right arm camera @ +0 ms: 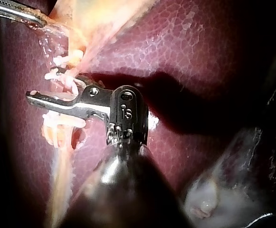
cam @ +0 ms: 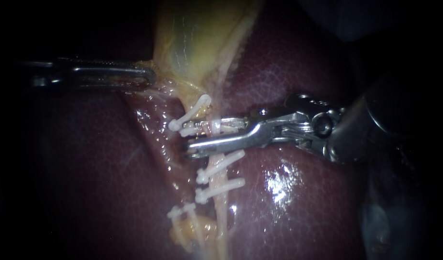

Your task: Clipping third clip right tube

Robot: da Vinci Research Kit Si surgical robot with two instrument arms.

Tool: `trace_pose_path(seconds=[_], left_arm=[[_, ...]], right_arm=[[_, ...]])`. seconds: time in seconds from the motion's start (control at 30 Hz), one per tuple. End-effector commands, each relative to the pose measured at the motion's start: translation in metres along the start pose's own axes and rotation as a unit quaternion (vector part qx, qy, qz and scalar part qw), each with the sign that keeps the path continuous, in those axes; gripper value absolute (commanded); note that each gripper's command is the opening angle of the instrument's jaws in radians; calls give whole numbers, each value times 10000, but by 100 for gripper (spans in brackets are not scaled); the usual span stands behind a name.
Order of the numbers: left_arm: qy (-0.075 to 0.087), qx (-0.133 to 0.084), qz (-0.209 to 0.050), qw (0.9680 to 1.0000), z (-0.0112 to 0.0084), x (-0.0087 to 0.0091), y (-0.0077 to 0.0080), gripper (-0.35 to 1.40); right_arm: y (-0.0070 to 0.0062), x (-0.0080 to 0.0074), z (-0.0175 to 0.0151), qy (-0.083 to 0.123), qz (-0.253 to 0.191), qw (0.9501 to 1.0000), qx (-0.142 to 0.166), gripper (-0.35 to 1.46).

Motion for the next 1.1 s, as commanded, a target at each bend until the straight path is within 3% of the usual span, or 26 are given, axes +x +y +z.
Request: trace_pose_path(seconds=[0.03, 0.33, 0.53, 1.1], left_arm=[[0, 0, 1, 10000, 0, 0, 0, -35], [0, 0, 1, 10000, 0, 0, 0, -35], [0, 1, 1, 10000, 0, 0, 0, -35], [-2, 6, -115, 9999, -1, 1, 1, -35]], right_arm=[[2, -1, -1, -2, -1, 10000, -6, 39], [8, 1, -5, -3, 0, 10000, -29, 2], [8, 1, -5, -4, 0, 10000, -27, -35], [14, -1, -5, -90, 75, 9999, 18, -35]])
